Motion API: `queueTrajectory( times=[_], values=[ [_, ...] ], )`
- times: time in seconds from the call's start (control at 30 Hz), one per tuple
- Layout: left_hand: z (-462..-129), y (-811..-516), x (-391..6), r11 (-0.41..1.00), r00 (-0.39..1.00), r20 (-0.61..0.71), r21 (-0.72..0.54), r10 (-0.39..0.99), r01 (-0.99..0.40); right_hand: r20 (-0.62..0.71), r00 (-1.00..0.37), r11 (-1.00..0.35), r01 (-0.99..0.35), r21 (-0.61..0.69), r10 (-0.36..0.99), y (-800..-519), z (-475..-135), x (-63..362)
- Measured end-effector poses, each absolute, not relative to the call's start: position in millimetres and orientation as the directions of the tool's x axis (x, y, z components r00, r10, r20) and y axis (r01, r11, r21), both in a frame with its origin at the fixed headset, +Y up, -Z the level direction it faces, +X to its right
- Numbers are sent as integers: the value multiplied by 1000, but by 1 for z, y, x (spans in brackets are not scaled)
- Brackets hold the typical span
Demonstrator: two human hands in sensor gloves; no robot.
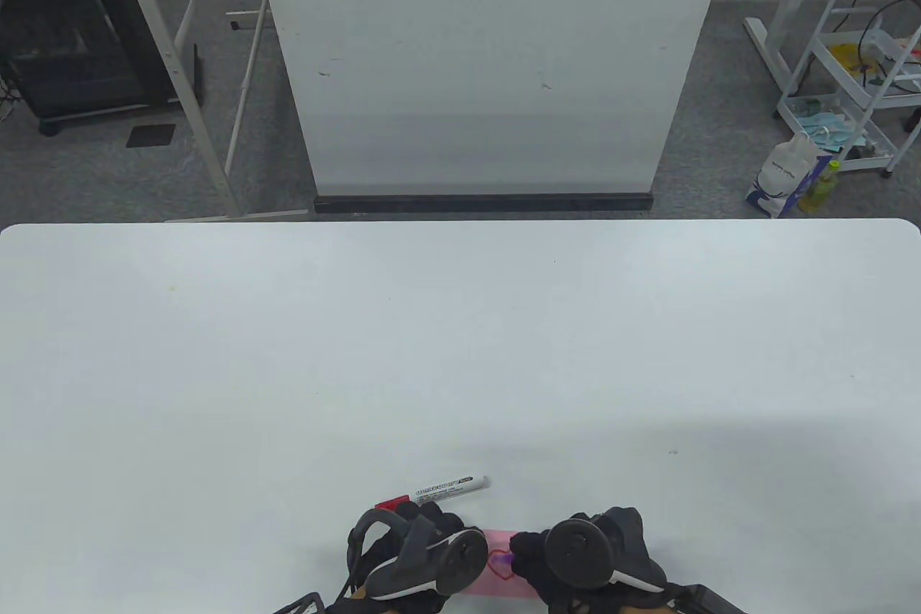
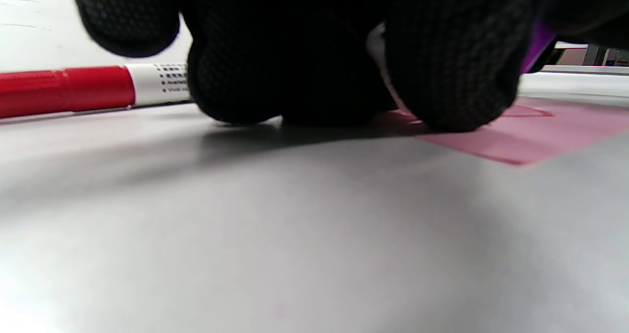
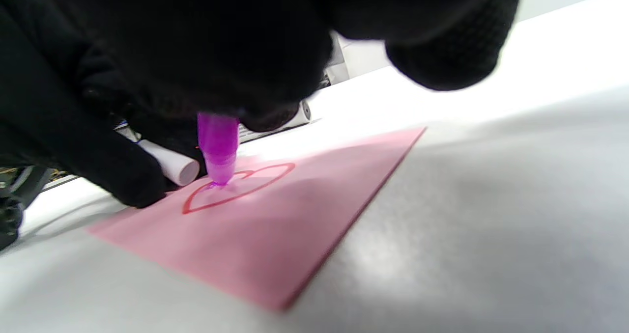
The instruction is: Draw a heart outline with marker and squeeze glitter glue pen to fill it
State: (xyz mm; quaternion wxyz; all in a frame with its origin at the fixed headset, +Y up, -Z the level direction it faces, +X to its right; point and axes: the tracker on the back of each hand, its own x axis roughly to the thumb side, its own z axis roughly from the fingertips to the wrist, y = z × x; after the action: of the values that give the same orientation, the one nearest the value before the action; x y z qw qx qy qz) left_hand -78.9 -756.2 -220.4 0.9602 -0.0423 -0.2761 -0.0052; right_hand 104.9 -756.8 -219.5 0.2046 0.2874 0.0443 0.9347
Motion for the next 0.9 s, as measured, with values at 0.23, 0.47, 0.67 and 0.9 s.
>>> queueTrajectory(
  times=[0.23,0.47,0.67,0.9],
  values=[
    [-220,-756,-79,996,847,532,-77,12,35,507,-771,-921,-354,162,386,-759,-219,103],
    [-220,-756,-79,996,847,532,-79,14,33,532,-744,-914,-341,218,404,-756,-219,104],
    [-220,-756,-79,996,846,533,-78,13,34,506,-773,-922,-352,160,383,-759,-220,105],
    [-220,-756,-79,996,846,533,-79,13,34,527,-734,-904,-353,242,428,-757,-220,106]
  ],
)
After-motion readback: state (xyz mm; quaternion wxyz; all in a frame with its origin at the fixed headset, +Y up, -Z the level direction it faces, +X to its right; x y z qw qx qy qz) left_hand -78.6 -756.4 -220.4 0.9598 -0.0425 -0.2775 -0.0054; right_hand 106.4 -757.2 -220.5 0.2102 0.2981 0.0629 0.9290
